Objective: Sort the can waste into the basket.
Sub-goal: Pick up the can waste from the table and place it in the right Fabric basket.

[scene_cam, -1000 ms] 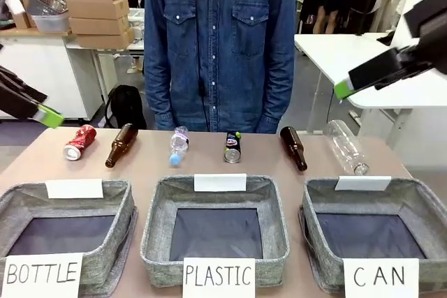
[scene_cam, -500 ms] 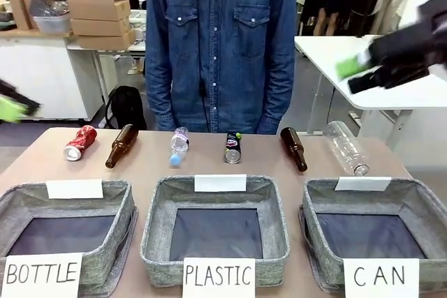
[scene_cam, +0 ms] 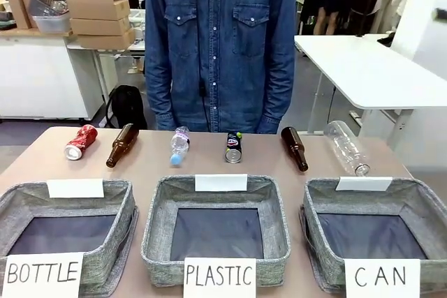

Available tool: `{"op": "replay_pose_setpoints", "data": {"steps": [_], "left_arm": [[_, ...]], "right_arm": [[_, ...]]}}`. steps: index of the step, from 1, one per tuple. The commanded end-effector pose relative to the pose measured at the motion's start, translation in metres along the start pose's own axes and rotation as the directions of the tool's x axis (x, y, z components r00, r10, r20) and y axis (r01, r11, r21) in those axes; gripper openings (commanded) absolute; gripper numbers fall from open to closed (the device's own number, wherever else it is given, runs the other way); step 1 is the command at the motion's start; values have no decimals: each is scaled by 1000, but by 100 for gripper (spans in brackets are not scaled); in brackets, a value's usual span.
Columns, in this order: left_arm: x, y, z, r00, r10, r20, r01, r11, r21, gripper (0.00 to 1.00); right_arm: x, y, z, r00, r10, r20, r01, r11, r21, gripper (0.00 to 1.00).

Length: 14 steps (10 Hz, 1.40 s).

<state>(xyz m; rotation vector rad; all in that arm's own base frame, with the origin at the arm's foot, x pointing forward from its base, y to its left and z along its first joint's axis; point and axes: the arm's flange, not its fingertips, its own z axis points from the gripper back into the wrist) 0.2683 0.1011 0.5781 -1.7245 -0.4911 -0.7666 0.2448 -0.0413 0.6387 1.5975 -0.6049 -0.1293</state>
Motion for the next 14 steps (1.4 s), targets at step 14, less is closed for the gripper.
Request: {"op": "replay_pose_setpoints", "data": {"steps": [14], "left_arm": [[44, 54, 9, 997, 27, 66, -61, 808, 585, 100]], "right_arm": [[9, -6, -1, 995, -35, 89, 37, 999, -20, 100]]}}
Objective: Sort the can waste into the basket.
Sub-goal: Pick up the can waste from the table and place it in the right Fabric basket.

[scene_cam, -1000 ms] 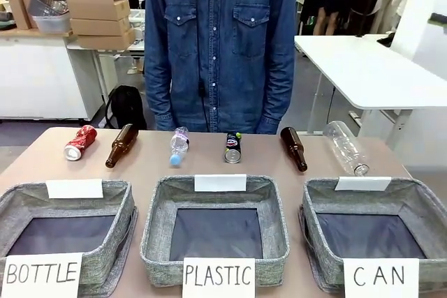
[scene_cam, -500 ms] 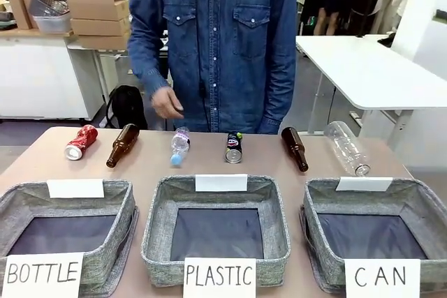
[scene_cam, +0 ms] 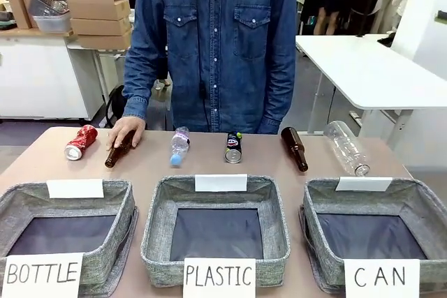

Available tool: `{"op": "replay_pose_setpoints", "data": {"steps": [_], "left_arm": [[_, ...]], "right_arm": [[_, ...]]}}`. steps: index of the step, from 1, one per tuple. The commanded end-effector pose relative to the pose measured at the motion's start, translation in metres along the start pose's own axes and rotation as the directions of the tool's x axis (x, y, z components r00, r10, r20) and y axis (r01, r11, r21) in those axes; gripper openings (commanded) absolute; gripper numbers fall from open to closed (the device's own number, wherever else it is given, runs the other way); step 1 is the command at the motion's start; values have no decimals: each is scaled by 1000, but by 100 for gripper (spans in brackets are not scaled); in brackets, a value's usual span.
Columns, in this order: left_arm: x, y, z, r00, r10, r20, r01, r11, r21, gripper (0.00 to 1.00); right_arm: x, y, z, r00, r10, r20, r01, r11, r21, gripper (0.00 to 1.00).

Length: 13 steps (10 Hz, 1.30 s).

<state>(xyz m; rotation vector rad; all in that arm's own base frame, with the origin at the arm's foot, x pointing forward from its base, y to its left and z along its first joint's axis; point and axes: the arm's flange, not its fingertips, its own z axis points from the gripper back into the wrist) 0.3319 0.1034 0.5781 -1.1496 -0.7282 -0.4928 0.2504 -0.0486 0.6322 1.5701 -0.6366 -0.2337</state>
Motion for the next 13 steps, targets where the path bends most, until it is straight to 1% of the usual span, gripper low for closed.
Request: {"op": "replay_pose_setpoints", "data": {"steps": [1, 2, 3, 4, 6, 7, 9, 10, 11, 12, 13], "left_arm": [[1, 3, -6, 995, 81, -62, -91, 980, -175, 100], [-1, -12, 13, 998, 46, -45, -58, 948, -312, 100], [-9, -29, 34, 1000, -4, -13, 0, 948, -320, 100], [-16, -38, 48, 1000, -22, 18, 26, 954, -299, 100], [-27, -40, 64, 997, -28, 66, 46, 954, -296, 100], [-28, -35, 61, 998, -16, 57, 33, 948, -317, 100], [-21, -22, 38, 1000, 19, -21, -25, 940, -340, 100], [-15, -17, 37, 999, 25, -37, -36, 943, -331, 100], [-14, -20, 51, 1000, -8, 1, 8, 930, -368, 100], [-16, -25, 67, 997, -40, 63, 63, 907, -416, 100], [-22, -31, 80, 992, -62, 112, 104, 901, -422, 100]], "right_arm": [[2, 2, -6, 1000, -3, 4, 2, 1000, 19, 100], [2, 2, -6, 1000, -3, 4, 2, 1000, 19, 100], [2, 2, -6, 1000, -3, 4, 2, 1000, 19, 100], [2, 2, -6, 1000, -3, 4, 2, 1000, 19, 100], [2, 2, -6, 1000, -3, 4, 2, 1000, 19, 100], [2, 2, -6, 1000, -3, 4, 2, 1000, 19, 100], [2, 2, -6, 1000, -3, 4, 2, 1000, 19, 100], [2, 2, -6, 1000, -3, 4, 2, 1000, 19, 100], [2, 2, -6, 1000, -3, 4, 2, 1000, 19, 100], [2, 2, -6, 1000, -3, 4, 2, 1000, 19, 100], [2, 2, -6, 1000, -3, 4, 2, 1000, 19, 100]]}}
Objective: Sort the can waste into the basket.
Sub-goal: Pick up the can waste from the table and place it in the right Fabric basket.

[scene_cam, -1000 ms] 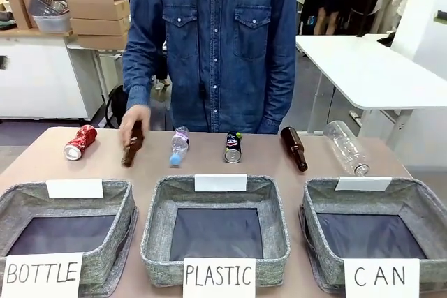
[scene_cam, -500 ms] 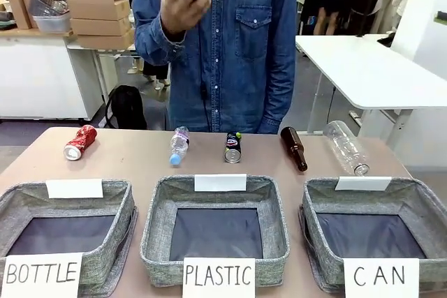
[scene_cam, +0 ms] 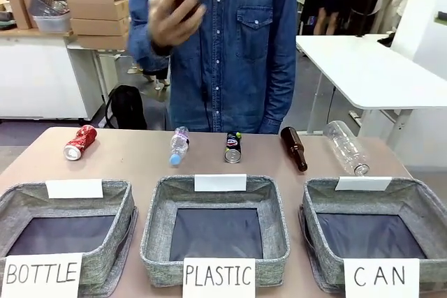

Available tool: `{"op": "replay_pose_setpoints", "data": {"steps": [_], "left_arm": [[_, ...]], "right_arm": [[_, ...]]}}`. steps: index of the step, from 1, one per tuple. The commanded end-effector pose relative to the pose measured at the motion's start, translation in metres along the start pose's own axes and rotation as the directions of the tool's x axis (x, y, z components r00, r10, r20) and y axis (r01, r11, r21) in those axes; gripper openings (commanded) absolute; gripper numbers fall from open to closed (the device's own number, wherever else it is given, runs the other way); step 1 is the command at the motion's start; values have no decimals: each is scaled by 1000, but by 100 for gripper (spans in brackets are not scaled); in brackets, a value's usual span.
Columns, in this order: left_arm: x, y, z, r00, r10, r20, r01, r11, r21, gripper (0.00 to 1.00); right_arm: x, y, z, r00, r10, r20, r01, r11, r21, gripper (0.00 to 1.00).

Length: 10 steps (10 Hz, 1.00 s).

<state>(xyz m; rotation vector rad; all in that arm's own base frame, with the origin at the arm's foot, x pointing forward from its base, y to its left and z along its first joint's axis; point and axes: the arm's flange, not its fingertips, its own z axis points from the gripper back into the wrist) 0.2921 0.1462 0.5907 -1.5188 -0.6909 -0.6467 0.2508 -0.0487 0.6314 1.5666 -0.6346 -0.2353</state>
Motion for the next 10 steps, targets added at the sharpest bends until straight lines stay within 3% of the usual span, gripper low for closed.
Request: {"op": "replay_pose_setpoints", "data": {"steps": [1, 5, 7, 8, 9, 10], "left_arm": [[-9, -30, 29, 992, -101, 80, 105, 994, -43, 100], [-15, -31, 30, 989, -102, 111, 103, 995, -3, 100], [-2, -13, 27, 988, -65, 138, 45, 988, 146, 100], [2, -7, 35, 969, -78, 233, 12, 962, 274, 100], [5, -4, 41, 968, -66, 241, -2, 963, 271, 100], [11, 0, 48, 949, -82, 305, -47, 918, 394, 100]], "right_arm": [[1, 3, -6, 1000, -1, 4, 1, 1000, 23, 100], [1, 3, -6, 1000, -1, 4, 1, 1000, 23, 100], [1, 3, -6, 1000, -1, 4, 1, 1000, 23, 100], [1, 3, -6, 1000, -1, 4, 1, 1000, 23, 100], [1, 3, -6, 1000, -1, 4, 1, 1000, 23, 100], [1, 3, -6, 1000, -1, 4, 1, 1000, 23, 100]]}}
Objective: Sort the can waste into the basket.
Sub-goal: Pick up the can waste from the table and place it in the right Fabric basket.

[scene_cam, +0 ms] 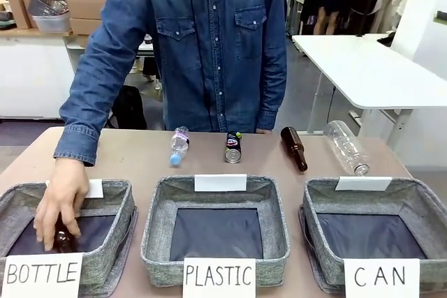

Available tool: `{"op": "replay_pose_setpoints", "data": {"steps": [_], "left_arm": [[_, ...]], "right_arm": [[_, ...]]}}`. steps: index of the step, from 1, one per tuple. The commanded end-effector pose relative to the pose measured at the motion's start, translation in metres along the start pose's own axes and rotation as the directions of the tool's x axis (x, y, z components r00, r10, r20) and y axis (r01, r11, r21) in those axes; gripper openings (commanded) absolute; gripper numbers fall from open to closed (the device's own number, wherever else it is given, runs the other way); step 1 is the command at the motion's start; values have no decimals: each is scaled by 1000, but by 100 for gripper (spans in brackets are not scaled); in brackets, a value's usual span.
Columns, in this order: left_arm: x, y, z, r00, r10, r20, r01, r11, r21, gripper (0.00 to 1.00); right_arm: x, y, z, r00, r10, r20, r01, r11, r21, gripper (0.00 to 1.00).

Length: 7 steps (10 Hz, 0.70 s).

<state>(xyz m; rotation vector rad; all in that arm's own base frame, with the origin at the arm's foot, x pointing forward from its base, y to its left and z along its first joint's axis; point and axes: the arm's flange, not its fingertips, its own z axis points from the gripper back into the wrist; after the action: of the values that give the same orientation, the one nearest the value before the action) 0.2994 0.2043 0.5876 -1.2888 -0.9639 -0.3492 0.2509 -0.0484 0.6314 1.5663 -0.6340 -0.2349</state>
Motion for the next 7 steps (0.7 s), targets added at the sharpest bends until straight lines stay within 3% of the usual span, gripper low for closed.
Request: {"op": "replay_pose_setpoints", "data": {"steps": [1, 2, 3, 5, 7], "left_arm": [[12, -3, -12, 999, 41, 11, -42, 994, 103, 100], [13, -11, -13, 984, 29, -173, -45, 995, -91, 100], [11, -21, -7, 979, -18, -201, -22, 981, -195, 100], [11, -20, -2, 988, 5, -156, -25, 992, -123, 100], [24, 1, -26, 988, 69, -141, -57, 995, 84, 100]], "right_arm": [[2, 3, -5, 1000, -1, 5, 1, 1000, 23, 100], [2, 3, -5, 1000, -1, 5, 1, 1000, 23, 100], [2, 3, -5, 1000, -1, 5, 1, 1000, 23, 100], [2, 3, -5, 1000, -1, 5, 1, 1000, 23, 100], [2, 3, -5, 1000, -1, 5, 1, 1000, 23, 100]]}}
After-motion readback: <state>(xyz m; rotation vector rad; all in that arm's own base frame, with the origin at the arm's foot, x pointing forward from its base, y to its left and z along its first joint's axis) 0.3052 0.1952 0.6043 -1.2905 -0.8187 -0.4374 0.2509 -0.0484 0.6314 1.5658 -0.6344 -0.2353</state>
